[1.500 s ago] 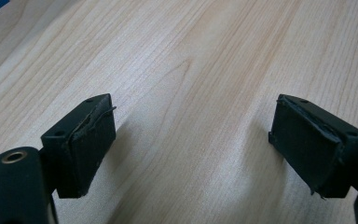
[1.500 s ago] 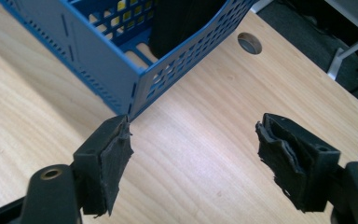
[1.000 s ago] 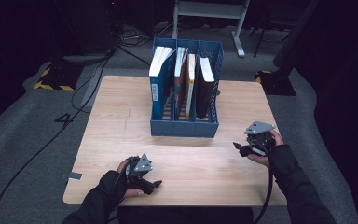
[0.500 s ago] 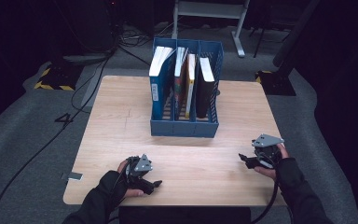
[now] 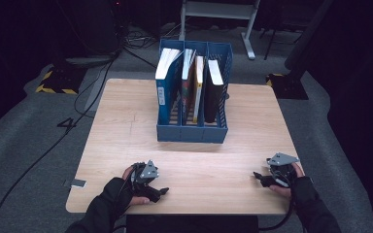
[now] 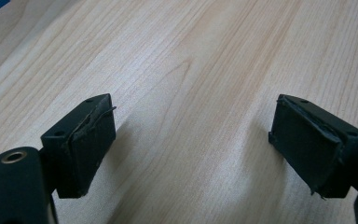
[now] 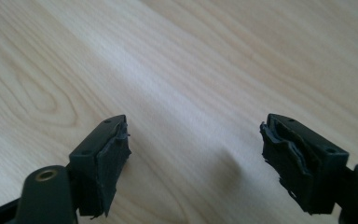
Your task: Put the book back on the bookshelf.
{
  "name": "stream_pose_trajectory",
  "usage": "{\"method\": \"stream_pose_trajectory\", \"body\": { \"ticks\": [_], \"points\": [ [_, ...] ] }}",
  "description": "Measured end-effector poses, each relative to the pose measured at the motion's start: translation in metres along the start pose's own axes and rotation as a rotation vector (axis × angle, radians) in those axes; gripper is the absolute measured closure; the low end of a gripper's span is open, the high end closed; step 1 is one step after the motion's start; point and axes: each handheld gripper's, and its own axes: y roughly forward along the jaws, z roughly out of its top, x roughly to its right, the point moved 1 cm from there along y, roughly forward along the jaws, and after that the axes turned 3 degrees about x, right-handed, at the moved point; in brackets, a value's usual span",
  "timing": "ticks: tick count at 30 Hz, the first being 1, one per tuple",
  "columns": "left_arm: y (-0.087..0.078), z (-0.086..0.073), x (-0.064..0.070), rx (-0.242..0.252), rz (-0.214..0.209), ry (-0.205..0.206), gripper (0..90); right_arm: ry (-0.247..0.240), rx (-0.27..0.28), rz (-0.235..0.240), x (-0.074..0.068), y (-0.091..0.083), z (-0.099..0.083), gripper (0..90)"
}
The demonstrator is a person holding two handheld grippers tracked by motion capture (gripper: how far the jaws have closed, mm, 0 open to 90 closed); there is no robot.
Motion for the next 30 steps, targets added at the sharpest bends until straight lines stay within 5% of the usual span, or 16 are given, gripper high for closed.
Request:
{"method": "stream_pose_trajectory", "body": {
  "ticks": [8,13,30],
  "points": [
    [0.0,0.0,0.0,0.0,-0.001,0.001,14.3,0.127,0.094,0.056,0.007,-0.008,-0.025,21.9],
    [0.0,0.0,0.0,0.0,-0.001,-0.002,14.3,0.177,0.081,0.062,0.01,-0.009,-0.029,19.8],
    [0.0,0.0,0.0,-0.001,0.002,-0.001,14.3,0.178,0.082,0.061,0.01,-0.009,-0.029,19.4]
  ]
}}
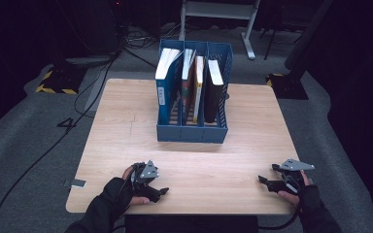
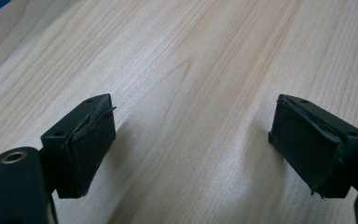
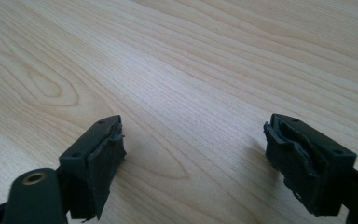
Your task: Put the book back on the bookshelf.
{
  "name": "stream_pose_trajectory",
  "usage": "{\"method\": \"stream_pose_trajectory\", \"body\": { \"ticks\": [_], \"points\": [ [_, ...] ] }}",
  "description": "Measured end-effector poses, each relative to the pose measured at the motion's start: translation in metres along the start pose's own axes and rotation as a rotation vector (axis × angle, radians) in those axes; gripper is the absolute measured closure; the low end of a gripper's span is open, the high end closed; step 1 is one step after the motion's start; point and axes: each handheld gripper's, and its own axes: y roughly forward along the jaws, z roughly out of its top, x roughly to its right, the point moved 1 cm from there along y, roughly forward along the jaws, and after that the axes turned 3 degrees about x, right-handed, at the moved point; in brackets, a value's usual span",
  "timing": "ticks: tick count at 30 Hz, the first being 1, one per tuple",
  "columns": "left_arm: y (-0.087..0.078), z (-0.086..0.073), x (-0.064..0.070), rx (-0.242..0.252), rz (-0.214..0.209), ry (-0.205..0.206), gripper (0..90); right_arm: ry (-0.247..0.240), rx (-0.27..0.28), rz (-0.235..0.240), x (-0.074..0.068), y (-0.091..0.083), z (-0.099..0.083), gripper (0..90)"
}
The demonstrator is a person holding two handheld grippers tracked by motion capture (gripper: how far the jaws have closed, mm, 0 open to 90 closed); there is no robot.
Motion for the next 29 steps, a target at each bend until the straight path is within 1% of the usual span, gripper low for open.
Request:
{"method": "stream_pose_trajectory", "body": {
  "ticks": [29],
  "points": [
    [0.0003,0.0001,-0.0008,0.001,-0.007,0.002,14.2,-0.006,-0.002,0.007,0.0014,0.0011,0.0008,18.3]
  ]
}}
